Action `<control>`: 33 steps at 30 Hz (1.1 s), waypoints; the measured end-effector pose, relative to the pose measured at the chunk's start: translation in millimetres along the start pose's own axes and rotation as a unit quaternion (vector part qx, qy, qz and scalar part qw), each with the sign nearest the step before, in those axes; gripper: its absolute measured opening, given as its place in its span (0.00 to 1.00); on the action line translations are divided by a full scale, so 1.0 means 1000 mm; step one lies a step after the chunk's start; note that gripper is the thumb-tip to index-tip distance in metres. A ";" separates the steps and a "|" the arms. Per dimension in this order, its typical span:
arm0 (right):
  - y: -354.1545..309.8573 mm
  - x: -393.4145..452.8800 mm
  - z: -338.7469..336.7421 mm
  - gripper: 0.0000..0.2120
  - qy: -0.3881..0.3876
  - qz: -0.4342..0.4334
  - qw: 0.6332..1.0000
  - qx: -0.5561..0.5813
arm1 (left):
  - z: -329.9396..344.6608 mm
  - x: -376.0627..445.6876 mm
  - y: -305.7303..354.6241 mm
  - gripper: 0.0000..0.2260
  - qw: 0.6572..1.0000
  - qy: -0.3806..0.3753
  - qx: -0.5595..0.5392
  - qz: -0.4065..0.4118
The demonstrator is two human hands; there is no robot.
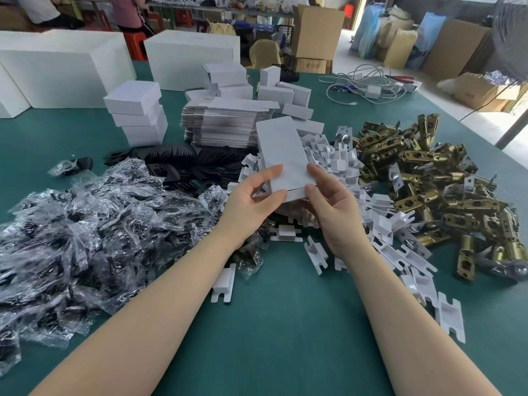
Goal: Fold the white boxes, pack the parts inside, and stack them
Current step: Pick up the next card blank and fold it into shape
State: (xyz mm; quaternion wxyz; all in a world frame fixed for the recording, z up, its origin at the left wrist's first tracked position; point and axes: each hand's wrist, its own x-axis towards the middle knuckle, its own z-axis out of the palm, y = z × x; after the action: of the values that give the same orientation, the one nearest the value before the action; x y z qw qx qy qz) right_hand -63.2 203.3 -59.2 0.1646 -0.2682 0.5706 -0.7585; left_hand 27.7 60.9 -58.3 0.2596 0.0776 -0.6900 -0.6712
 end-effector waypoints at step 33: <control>-0.002 -0.004 0.007 0.09 0.070 -0.019 0.992 -0.107 | 0.003 -0.002 0.000 0.20 1.000 -0.005 0.021 0.006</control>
State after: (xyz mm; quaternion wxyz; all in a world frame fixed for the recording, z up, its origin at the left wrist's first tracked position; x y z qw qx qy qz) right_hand -56.0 200.7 -56.8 0.0805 -0.2414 0.6535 -0.7129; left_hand 28.1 64.2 -59.0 0.2582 0.0754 -0.7056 -0.6556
